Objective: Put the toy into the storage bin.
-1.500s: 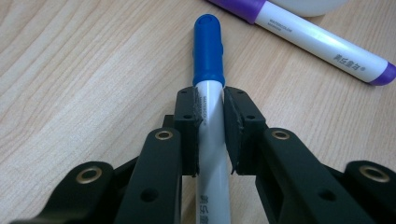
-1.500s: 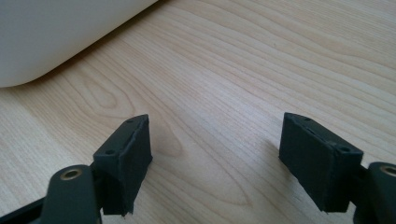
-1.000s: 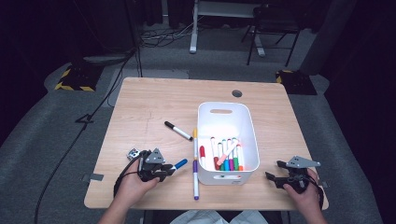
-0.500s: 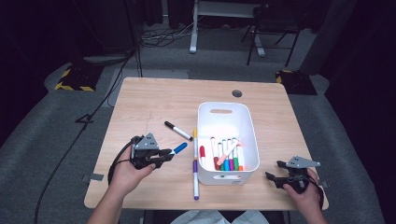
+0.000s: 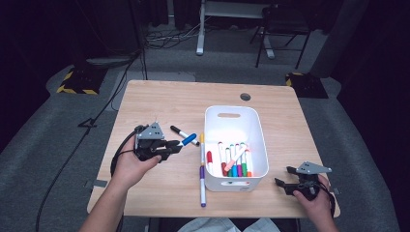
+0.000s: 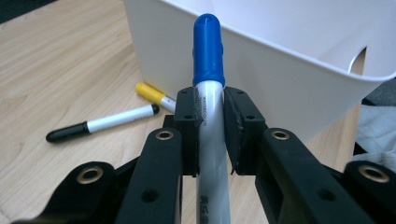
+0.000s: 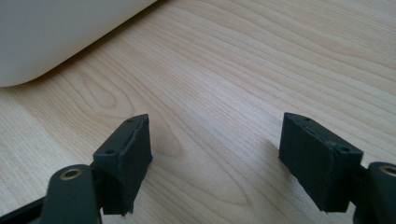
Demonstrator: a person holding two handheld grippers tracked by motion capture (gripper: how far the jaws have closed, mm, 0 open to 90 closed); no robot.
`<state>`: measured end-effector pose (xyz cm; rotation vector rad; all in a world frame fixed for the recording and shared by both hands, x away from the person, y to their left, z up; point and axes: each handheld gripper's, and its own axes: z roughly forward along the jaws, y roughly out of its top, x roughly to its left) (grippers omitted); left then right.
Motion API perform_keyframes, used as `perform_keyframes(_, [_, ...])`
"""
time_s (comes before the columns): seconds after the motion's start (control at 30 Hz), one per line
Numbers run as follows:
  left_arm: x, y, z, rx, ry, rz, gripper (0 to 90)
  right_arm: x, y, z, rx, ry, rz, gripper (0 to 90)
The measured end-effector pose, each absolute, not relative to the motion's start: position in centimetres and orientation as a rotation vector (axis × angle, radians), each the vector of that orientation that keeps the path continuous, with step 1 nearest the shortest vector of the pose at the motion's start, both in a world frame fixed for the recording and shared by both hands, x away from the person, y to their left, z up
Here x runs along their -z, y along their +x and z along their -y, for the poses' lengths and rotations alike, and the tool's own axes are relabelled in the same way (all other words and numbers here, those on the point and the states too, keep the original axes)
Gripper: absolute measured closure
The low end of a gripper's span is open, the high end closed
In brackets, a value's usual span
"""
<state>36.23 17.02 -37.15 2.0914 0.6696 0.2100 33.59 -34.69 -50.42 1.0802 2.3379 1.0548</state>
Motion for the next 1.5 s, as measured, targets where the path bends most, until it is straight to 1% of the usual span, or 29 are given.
perform_keyframes(0.13, [36.1, 36.5, -16.5, -0.224, 2.086, -0.651, 76.3, 50.4, 33.6, 34.7, -1.055, 1.081, -2.338, 25.5])
perform_keyframes(0.43, [34.8, 37.3, -14.7, -0.195, 2.088, -0.619, 76.3, 50.4, 33.6, 34.7, -1.055, 1.080, -2.338, 25.5])
perform_keyframes(0.57, [34.2, 37.6, -13.7, -0.208, 2.087, -0.587, 76.3, 50.4, 33.6, 34.7, -1.056, 1.081, -2.338, 25.5])
perform_keyframes(0.67, [33.8, 37.7, -12.5, -0.187, 2.085, -0.574, 76.3, 50.4, 33.6, 34.7, -1.055, 1.080, -2.338, 25.5])
perform_keyframes(0.93, [33.7, 38.4, -9.7, -0.161, 2.078, -0.539, 76.3, 50.4, 33.6, 34.7, -1.055, 1.080, -2.338, 25.5])
perform_keyframes(1.17, [33.5, 39.0, -7.0, -0.125, 2.111, -0.491, 76.3, 50.4, 33.6, 34.7, -1.055, 1.080, -2.338, 25.5])
perform_keyframes(1.2, [33.4, 39.2, -6.7, -0.143, 2.130, -0.465, 76.3, 50.4, 33.6, 34.7, -1.056, 1.081, -2.339, 25.5])
perform_keyframes(1.37, [33.6, 39.8, -5.0, -0.119, 2.149, -0.436, 76.3, 50.4, 33.6, 34.7, -1.056, 1.080, -2.338, 25.5])
perform_keyframes(1.5, [33.9, 40.1, -3.8, -0.133, 2.146, -0.429, 76.3, 50.4, 33.6, 34.7, -1.056, 1.079, -2.338, 25.4])
